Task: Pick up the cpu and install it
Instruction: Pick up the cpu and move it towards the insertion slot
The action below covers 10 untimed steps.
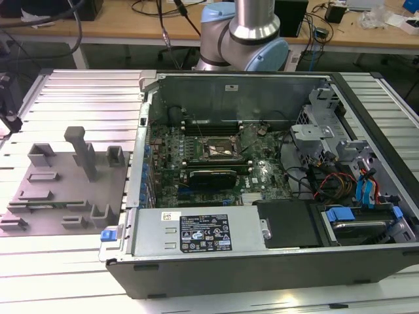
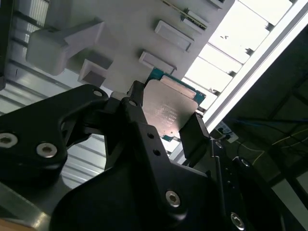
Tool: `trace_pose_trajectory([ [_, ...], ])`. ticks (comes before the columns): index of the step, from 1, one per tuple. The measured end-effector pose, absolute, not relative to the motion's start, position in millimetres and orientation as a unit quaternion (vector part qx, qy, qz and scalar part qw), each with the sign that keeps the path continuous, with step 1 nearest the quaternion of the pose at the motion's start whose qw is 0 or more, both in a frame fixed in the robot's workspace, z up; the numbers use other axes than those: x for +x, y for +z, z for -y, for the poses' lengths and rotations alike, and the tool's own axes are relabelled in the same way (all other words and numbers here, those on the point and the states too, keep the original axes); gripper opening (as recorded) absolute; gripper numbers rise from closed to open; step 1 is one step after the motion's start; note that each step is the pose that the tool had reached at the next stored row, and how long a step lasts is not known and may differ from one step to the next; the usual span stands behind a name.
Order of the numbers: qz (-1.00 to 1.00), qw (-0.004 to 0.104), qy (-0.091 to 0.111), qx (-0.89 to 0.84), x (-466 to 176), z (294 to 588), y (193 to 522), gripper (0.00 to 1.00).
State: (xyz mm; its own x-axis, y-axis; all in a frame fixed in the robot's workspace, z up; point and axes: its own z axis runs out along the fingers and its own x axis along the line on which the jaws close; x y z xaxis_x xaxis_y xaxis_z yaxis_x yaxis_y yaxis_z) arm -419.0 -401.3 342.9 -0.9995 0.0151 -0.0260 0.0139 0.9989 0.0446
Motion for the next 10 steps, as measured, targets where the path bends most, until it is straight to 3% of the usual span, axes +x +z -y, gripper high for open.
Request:
trace_pose_trajectory([
  [10, -1.000, 0.013, 0.022, 0.007, -419.0, 396.9, 372.4, 0.55],
])
